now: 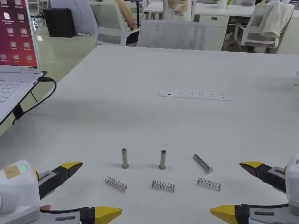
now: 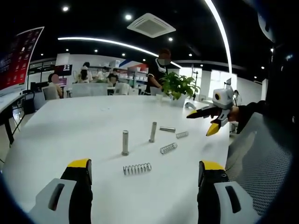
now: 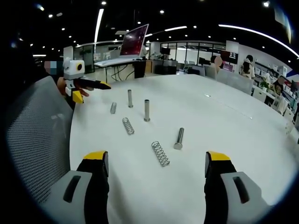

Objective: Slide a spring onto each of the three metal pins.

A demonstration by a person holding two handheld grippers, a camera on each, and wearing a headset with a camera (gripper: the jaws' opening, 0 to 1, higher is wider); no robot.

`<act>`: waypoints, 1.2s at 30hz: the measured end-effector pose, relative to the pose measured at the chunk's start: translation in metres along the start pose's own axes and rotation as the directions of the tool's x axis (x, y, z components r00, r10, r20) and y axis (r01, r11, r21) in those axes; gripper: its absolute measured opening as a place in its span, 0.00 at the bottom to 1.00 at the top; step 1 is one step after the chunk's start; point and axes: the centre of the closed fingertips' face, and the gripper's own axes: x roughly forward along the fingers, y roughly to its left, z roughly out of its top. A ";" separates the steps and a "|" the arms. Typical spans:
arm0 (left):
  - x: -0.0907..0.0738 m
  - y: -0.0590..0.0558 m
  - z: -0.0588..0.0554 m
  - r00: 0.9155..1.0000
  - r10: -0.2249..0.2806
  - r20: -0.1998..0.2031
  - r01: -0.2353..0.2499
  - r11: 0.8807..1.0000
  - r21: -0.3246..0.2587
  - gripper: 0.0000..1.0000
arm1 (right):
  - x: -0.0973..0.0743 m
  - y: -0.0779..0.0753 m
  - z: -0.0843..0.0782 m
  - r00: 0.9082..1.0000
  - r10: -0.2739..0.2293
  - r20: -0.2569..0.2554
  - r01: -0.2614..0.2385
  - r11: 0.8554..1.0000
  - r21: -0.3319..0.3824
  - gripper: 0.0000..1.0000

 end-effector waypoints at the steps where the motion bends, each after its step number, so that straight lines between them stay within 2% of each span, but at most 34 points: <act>1: 0.000 0.000 0.000 1.000 0.000 -0.001 0.000 1.000 0.001 0.92 | 0.000 0.000 0.000 1.000 0.000 0.000 0.000 1.000 0.000 0.85; 19: 0.001 0.004 -0.003 1.000 -0.004 0.000 0.004 1.000 -0.002 0.92 | -0.001 -0.002 0.000 1.000 -0.002 -0.009 0.002 1.000 0.000 0.84; 36: 0.001 -0.003 0.000 1.000 -0.010 -0.002 0.010 1.000 0.001 0.92 | -0.003 -0.004 0.000 1.000 -0.011 -0.011 0.011 1.000 0.002 0.84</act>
